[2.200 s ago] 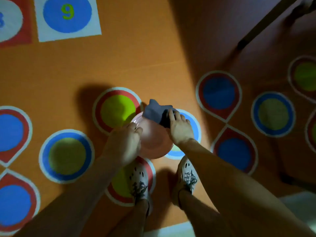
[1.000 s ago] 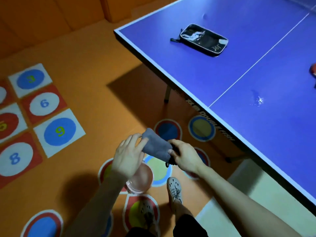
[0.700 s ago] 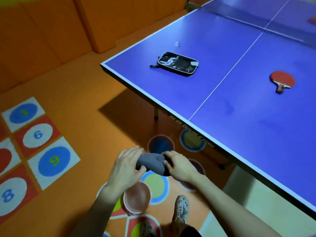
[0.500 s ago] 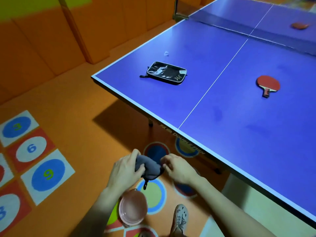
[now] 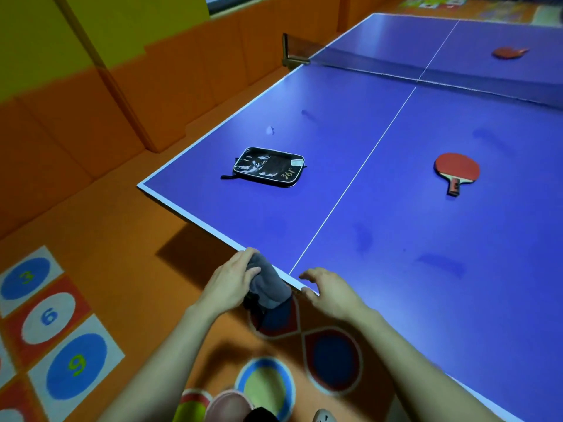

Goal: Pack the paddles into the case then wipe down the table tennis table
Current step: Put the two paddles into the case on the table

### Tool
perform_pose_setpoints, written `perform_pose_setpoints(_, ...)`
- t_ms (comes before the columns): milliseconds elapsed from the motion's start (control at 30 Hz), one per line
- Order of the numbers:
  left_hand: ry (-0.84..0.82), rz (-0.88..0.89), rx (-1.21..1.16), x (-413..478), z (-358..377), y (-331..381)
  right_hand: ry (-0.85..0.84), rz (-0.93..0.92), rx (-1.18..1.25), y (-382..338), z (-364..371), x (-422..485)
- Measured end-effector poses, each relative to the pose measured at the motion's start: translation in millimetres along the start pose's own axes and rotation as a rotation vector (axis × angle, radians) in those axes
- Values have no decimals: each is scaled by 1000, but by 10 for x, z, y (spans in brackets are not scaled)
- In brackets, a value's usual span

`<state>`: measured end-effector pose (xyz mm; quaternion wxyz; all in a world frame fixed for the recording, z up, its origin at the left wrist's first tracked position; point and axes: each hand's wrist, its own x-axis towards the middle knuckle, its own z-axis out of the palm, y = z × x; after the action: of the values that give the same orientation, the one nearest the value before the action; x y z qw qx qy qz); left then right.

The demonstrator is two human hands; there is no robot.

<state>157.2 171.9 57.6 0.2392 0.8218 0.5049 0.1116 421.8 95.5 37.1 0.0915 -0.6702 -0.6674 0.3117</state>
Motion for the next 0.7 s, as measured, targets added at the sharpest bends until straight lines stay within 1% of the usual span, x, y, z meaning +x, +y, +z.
perform_pose_setpoints(100,-31,0,-52,466,-23,13,46,27,-45,177,-254,216)
perform_pose_setpoints(233,-112,-65,-203,1216,53,-129,79,88,-83,359,-478,588)
perform_pose_setpoints(333,-170,-126,-209,1824,238,-372,93,128,-109,453,-595,942)
perform_pose_setpoints(433,-272,-164,-64,2390,463,-716,86,181,-146,498,-696,1361)
perform_pose_setpoints(533,-355,-140,233,2820,569,-995,55,232,-180,500,-776,1776)
perform_pose_setpoints(600,-348,-75,346,3081,559,-1070,37,266,-193,505,-830,2028)
perform_pose_setpoints(700,-246,80,476,3557,536,-1093,34,323,-199,527,-923,2328)
